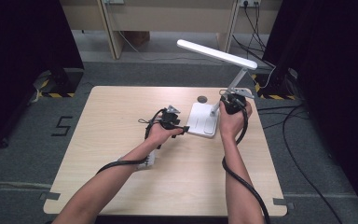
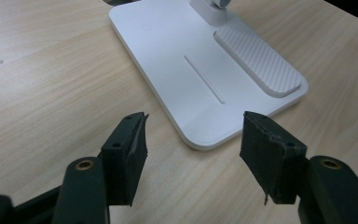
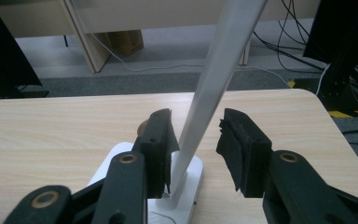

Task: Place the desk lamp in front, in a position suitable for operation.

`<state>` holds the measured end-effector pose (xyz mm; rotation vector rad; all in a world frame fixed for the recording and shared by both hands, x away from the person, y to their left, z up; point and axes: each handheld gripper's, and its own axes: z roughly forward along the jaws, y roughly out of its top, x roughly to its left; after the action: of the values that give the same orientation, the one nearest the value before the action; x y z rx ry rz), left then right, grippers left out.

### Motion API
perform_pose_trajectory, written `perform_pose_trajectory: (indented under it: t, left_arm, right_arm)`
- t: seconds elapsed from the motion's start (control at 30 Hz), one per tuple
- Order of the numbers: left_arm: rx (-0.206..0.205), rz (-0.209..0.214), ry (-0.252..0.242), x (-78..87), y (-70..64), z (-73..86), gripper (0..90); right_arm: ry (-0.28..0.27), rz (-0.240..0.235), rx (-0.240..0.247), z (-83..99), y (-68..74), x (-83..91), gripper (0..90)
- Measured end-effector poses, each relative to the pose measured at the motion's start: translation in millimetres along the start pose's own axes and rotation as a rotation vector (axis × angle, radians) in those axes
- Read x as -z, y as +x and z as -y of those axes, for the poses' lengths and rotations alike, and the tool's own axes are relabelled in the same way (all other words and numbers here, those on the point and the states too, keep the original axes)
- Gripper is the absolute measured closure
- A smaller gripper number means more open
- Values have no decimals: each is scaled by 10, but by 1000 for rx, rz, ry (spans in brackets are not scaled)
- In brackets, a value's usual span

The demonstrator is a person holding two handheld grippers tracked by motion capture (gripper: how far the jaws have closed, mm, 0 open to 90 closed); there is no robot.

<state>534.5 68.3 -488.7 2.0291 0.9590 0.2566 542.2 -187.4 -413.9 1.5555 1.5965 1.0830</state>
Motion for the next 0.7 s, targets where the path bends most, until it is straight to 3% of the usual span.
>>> perform_pose_trajectory:
  t: [0.17, 0.3, 0.47, 0.7]
  left_arm:
    - [5, -9, 9, -111, 12, 17, 399]
    - [14, -18, 4, -157, 22, 10, 404]
    - [35, -30, 6, -229, 45, -27, 419]
    - [71, -40, 7, -305, 40, -99, 490]
  right_arm:
    - [-12, 8, -35, -8, 12, -41, 651]
    - [-24, 21, -25, -30, 17, -76, 661]
    - [-20, 22, -57, -63, 0, -122, 689]
    - [-13, 27, -87, -86, -14, -183, 720]
